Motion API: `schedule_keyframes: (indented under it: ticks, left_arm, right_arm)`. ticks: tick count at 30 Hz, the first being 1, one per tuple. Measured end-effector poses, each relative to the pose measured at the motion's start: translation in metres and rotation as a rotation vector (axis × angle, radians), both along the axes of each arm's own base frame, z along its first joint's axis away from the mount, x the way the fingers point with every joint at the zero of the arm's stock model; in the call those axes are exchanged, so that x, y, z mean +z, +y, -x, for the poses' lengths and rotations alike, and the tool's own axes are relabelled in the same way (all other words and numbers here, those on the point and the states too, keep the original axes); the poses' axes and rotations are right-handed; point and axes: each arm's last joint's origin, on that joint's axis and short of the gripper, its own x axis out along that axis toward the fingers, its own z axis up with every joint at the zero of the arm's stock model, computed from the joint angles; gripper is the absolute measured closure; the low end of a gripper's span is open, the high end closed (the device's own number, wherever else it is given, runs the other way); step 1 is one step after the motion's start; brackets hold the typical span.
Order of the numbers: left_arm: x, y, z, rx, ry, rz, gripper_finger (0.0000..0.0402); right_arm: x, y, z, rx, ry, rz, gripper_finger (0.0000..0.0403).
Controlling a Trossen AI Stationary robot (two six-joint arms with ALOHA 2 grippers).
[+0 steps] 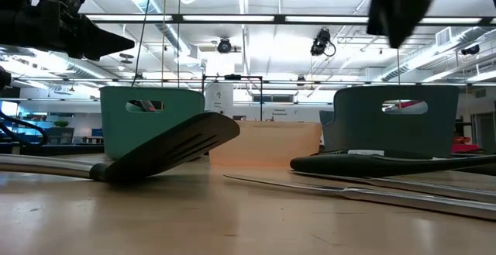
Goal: Pick & Place Kitchen Items
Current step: Put the bottom black serving spoon into the dark blue bin
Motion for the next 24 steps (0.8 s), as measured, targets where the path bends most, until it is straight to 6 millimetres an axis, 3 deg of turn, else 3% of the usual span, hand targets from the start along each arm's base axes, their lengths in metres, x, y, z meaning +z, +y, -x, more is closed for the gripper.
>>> schedule_keyframes:
  ticks: [4,10,16,24]
  left_arm:
    - [0.000,0.000,0.000,0.000,0.000,0.003,0.0387]
    - [0.000,0.000,0.000,-0.005,-0.008,0.027,0.0387]
    - [0.000,0.000,0.000,-0.009,-0.017,0.054,0.0387]
    - [0.000,0.000,0.000,-0.009,-0.017,0.054,0.0387]
  right_arm:
    - [-0.021,0.025,-0.005,-0.038,0.090,-0.029,0.0239]
    - [-0.058,0.040,-0.013,-0.189,0.219,0.009,0.0234]
    - [-0.083,0.043,-0.017,-0.289,0.310,0.045,0.0206]
    - [-0.093,0.040,-0.014,-0.301,0.342,0.096,0.0205]
